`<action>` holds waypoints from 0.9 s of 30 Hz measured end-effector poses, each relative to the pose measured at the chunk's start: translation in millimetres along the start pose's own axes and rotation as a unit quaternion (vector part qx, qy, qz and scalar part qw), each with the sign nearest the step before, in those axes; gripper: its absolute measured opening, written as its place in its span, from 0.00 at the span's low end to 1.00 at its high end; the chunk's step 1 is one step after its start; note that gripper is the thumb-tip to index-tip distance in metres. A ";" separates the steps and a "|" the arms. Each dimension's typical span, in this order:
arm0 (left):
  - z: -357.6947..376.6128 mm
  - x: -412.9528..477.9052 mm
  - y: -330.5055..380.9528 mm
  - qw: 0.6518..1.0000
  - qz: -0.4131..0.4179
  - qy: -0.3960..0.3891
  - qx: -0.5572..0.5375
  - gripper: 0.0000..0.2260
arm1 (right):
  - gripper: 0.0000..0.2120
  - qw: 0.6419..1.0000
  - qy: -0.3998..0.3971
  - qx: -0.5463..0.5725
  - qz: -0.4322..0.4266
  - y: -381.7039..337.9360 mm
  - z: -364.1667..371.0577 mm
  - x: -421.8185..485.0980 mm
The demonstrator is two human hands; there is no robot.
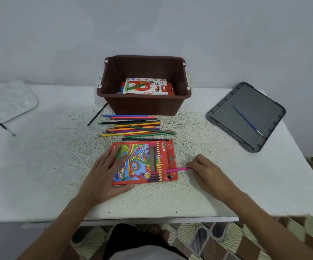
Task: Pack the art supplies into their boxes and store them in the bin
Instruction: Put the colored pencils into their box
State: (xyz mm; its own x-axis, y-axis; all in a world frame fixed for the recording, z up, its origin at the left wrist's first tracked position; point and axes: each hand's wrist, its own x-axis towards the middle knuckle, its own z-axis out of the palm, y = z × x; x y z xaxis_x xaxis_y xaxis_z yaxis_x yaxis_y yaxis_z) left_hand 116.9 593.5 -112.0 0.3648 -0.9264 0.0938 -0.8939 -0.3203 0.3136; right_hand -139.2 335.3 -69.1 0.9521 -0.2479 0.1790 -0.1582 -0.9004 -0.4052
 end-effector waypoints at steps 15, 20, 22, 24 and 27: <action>-1.1 -0.2 0.2 1.000 -0.008 -0.002 -0.007 0.43 | 0.10 0.984 -0.049 0.145 0.092 -14.0 29.1 12.2; 0.0 -0.7 1.7 1.000 -0.013 -0.004 -0.015 0.43 | 0.08 0.983 -0.040 0.153 0.091 -10.7 34.8 9.7; -0.7 -1.0 2.1 1.000 -0.014 -0.002 -0.019 0.42 | 0.08 0.983 -0.042 0.155 0.087 -10.2 33.0 11.5; -1.3 -0.9 2.0 1.000 -0.013 -0.002 -0.017 0.42 | 0.08 0.983 -0.055 0.158 0.077 -10.4 28.9 15.0; -1.5 -0.3 2.0 1.000 -0.014 -0.003 -0.016 0.43 | 0.07 0.980 -0.065 0.169 0.085 -10.3 21.1 26.3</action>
State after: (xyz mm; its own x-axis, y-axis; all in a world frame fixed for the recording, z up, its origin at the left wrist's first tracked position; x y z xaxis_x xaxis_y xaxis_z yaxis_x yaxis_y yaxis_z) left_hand 115.4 593.4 -109.9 0.3882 -0.9182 0.0785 -0.8744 -0.3400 0.3462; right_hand -107.1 345.7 -79.2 0.9483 -0.3165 -0.0232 -0.2421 -0.6744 -0.6976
